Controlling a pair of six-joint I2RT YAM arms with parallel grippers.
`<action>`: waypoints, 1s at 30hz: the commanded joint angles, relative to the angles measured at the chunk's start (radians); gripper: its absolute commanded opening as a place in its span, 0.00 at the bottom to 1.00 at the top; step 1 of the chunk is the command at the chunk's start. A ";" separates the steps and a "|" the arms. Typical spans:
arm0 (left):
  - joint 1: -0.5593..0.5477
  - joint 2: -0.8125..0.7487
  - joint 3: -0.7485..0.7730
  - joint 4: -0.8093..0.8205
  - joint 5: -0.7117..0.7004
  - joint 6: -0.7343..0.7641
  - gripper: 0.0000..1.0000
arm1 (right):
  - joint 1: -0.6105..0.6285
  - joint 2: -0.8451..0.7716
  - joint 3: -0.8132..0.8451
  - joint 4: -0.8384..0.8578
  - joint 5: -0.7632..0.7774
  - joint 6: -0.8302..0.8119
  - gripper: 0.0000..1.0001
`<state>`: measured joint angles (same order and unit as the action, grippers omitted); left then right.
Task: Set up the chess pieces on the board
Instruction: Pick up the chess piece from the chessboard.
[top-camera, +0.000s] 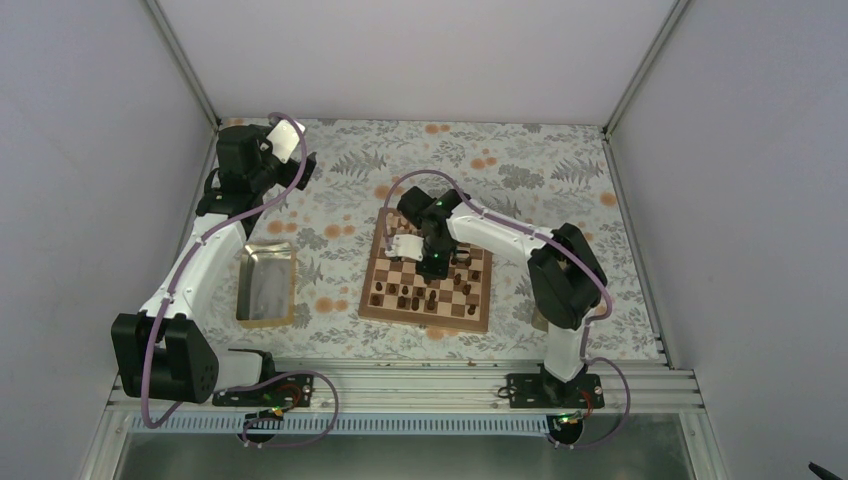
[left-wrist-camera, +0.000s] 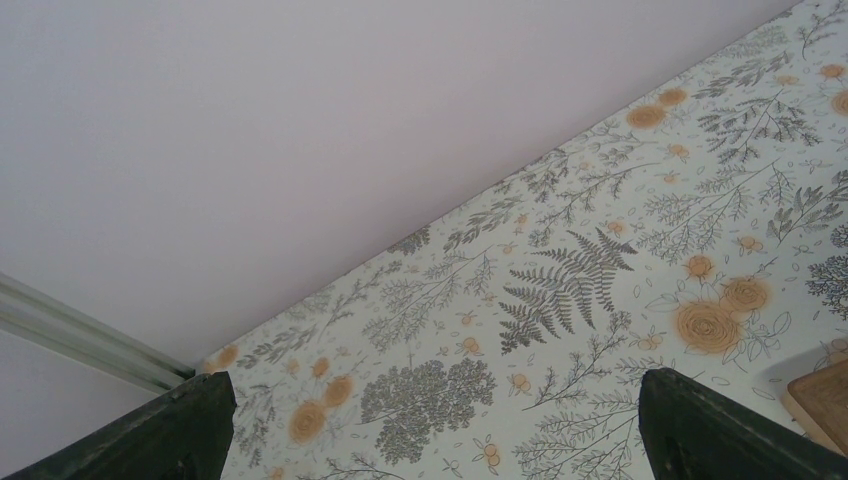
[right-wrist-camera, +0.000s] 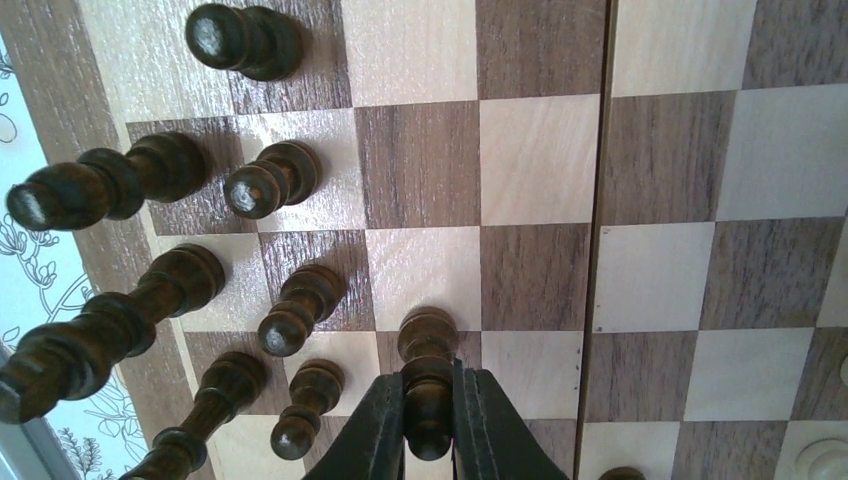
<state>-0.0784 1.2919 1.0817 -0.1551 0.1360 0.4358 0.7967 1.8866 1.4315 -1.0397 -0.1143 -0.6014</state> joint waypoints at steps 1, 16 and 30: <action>0.006 0.005 0.004 -0.001 0.017 0.010 1.00 | -0.002 -0.042 -0.002 -0.010 0.011 0.006 0.07; 0.005 0.007 0.008 -0.003 0.017 0.008 1.00 | -0.007 -0.267 -0.154 -0.041 0.055 0.081 0.06; 0.006 0.012 0.012 -0.003 -0.012 0.006 1.00 | 0.025 -0.352 -0.294 0.002 -0.010 0.097 0.08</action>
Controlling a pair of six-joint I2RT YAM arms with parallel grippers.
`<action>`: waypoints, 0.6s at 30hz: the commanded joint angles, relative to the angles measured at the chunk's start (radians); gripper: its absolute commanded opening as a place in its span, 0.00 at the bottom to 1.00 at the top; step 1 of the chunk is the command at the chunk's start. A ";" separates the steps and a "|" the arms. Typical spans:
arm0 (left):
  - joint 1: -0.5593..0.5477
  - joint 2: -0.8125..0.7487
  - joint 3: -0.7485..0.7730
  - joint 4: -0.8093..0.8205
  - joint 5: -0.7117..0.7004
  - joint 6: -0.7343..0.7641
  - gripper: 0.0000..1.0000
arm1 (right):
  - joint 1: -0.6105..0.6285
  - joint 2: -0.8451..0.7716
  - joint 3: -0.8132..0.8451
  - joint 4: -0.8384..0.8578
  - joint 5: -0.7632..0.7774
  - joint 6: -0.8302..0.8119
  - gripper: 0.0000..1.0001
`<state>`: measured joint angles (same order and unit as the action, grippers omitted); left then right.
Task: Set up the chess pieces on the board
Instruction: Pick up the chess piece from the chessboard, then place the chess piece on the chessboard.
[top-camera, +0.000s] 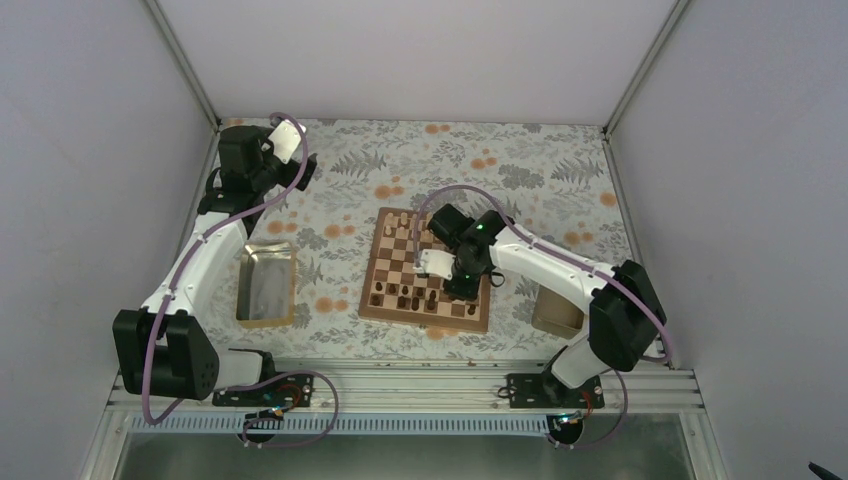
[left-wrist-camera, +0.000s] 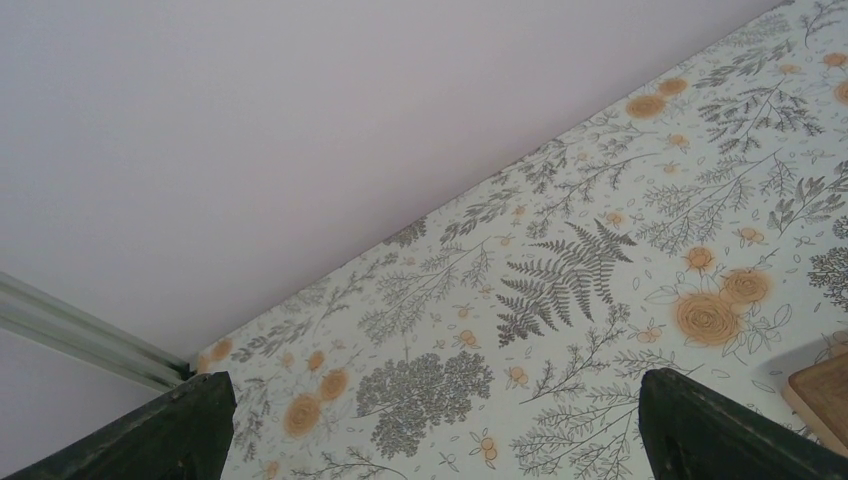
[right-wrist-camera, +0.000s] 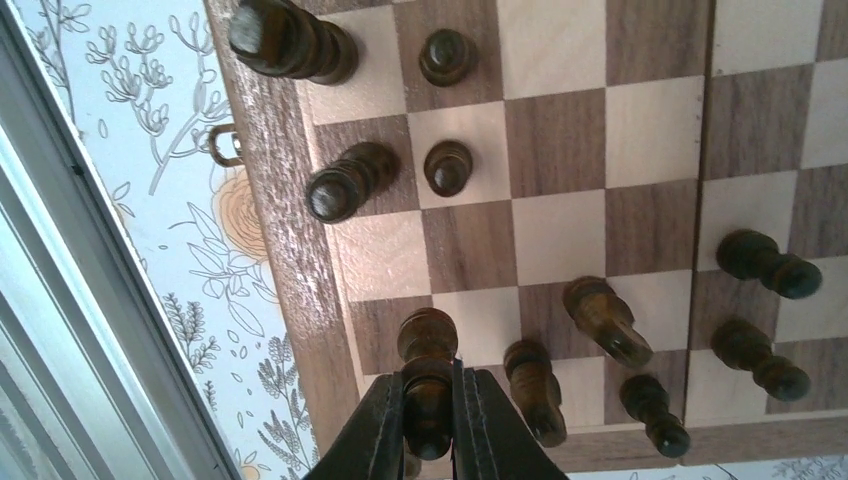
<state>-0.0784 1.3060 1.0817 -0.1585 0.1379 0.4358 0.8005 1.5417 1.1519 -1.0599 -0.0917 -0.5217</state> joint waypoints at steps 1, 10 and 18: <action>0.006 -0.003 0.011 0.002 -0.016 0.007 1.00 | 0.027 -0.004 -0.020 0.021 -0.034 0.015 0.08; 0.004 -0.002 0.009 0.005 -0.018 0.007 1.00 | 0.062 0.017 -0.056 0.069 -0.053 0.020 0.08; 0.005 -0.005 0.005 0.005 -0.020 0.009 1.00 | 0.069 0.058 -0.054 0.093 -0.053 0.011 0.08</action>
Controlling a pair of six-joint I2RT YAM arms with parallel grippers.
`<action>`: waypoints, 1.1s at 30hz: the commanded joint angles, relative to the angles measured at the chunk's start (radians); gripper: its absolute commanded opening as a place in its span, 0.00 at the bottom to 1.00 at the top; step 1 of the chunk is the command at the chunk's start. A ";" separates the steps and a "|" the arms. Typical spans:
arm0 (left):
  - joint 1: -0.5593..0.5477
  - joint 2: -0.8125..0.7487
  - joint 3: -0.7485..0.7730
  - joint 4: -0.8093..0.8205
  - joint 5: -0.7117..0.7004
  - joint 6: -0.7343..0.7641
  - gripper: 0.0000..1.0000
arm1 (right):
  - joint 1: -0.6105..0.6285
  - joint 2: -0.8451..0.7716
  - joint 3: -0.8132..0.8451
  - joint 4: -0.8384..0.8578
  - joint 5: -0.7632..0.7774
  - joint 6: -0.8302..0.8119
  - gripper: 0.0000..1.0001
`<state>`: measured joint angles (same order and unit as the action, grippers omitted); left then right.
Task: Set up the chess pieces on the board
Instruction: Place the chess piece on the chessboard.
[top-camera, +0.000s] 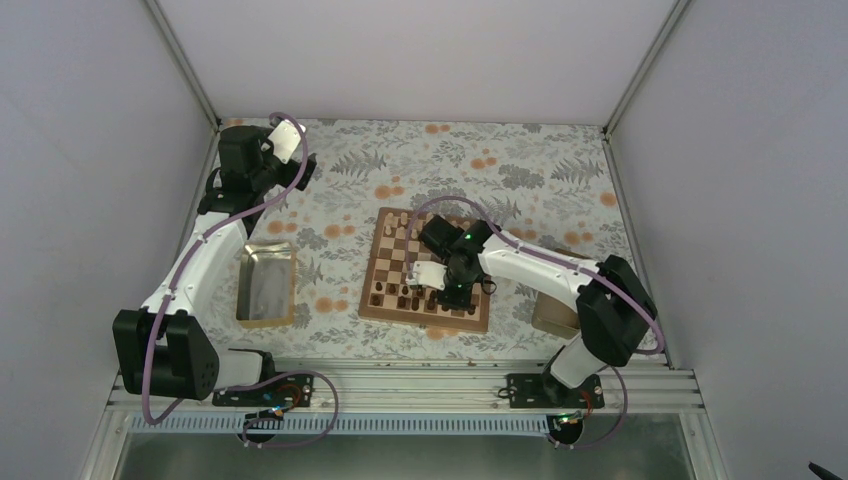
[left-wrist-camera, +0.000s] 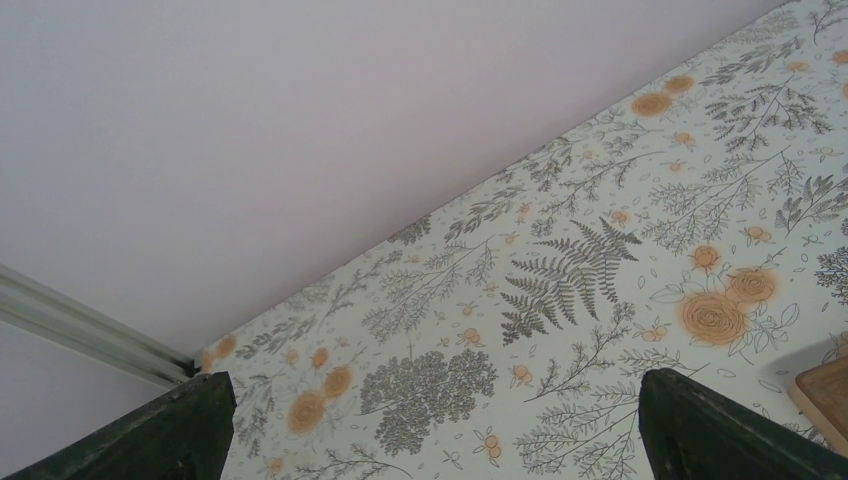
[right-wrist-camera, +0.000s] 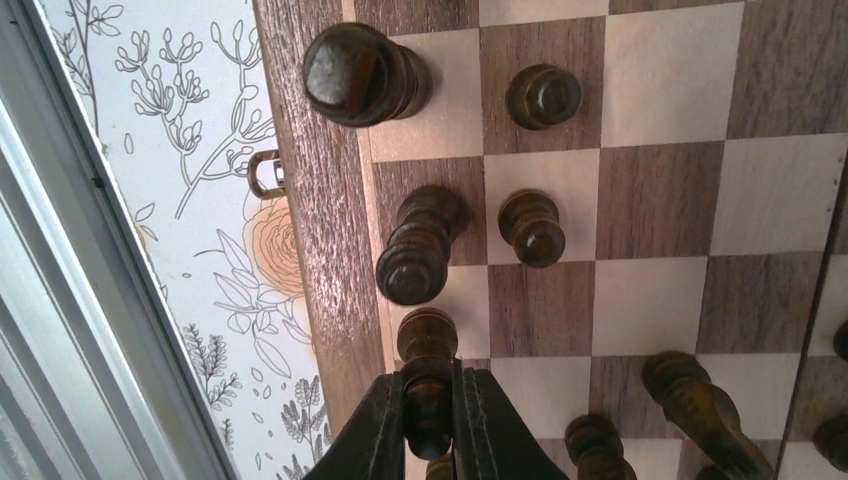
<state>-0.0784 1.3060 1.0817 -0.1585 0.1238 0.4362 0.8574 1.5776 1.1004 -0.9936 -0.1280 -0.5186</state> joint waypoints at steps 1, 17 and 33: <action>0.006 -0.004 0.006 0.005 -0.006 0.009 1.00 | 0.013 0.025 0.000 0.028 -0.012 0.007 0.08; 0.005 -0.002 0.006 0.002 -0.001 0.011 1.00 | 0.013 0.021 0.024 0.017 0.003 0.000 0.31; 0.006 -0.004 0.007 0.001 -0.001 0.011 1.00 | -0.028 -0.086 0.062 -0.045 0.067 -0.003 0.37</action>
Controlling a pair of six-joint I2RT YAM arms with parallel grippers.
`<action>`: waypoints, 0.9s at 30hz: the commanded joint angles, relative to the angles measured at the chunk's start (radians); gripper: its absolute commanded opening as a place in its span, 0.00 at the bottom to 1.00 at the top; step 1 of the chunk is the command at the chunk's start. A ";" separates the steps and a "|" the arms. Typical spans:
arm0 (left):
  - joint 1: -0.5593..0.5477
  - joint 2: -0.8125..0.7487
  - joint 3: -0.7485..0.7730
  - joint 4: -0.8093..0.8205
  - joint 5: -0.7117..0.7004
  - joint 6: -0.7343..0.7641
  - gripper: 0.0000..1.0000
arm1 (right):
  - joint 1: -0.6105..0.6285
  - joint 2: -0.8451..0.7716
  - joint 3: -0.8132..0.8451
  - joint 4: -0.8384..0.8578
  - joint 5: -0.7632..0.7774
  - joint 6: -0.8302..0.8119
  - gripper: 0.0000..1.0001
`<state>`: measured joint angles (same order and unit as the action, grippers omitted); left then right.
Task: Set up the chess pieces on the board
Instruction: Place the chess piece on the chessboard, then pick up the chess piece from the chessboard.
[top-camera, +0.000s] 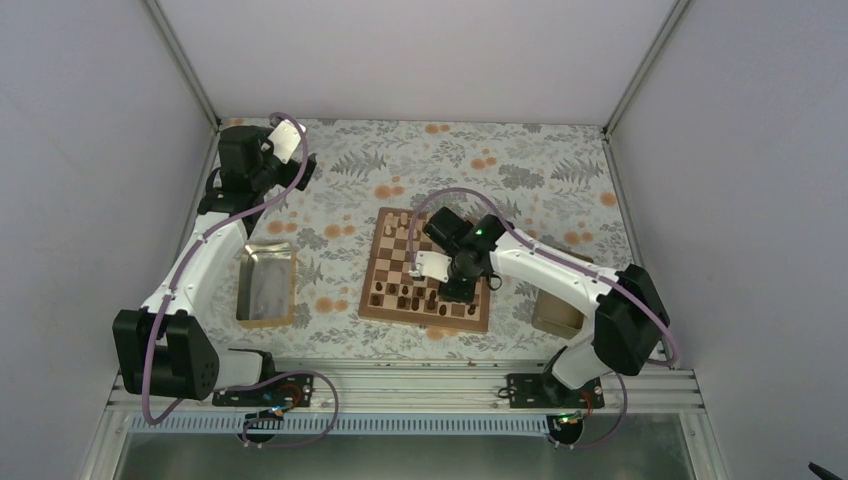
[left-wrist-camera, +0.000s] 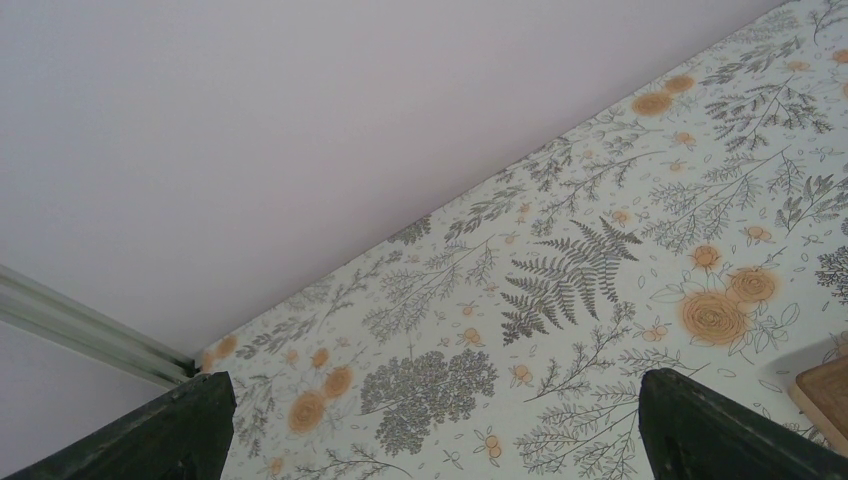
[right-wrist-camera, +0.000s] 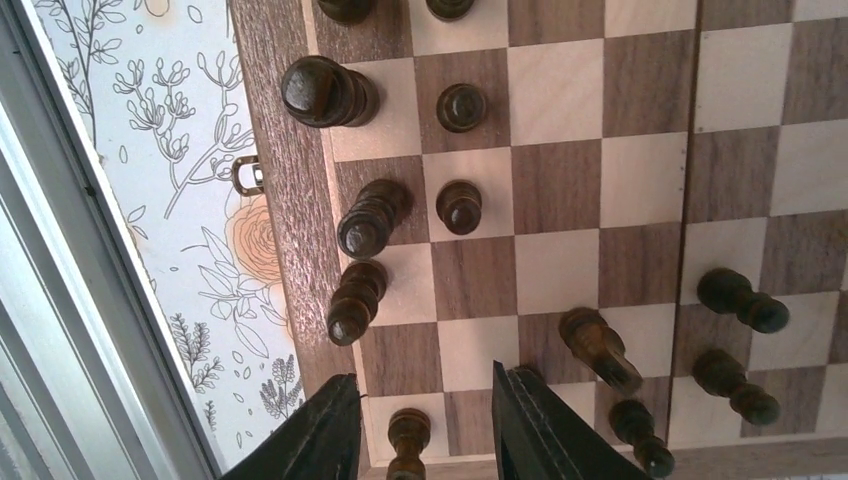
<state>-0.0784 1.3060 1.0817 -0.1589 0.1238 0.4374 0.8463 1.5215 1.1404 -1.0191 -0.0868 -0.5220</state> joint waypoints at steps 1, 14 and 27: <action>0.005 -0.005 0.006 0.001 -0.001 0.010 1.00 | -0.026 -0.035 0.021 -0.015 0.030 -0.001 0.37; 0.007 -0.009 0.004 0.004 -0.006 0.011 1.00 | -0.194 0.004 0.033 0.046 0.061 -0.046 0.40; 0.006 -0.010 -0.006 0.013 -0.006 0.014 1.00 | -0.194 0.092 0.028 0.085 0.015 -0.095 0.40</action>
<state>-0.0784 1.3060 1.0817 -0.1585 0.1234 0.4377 0.6529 1.5948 1.1568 -0.9623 -0.0494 -0.5835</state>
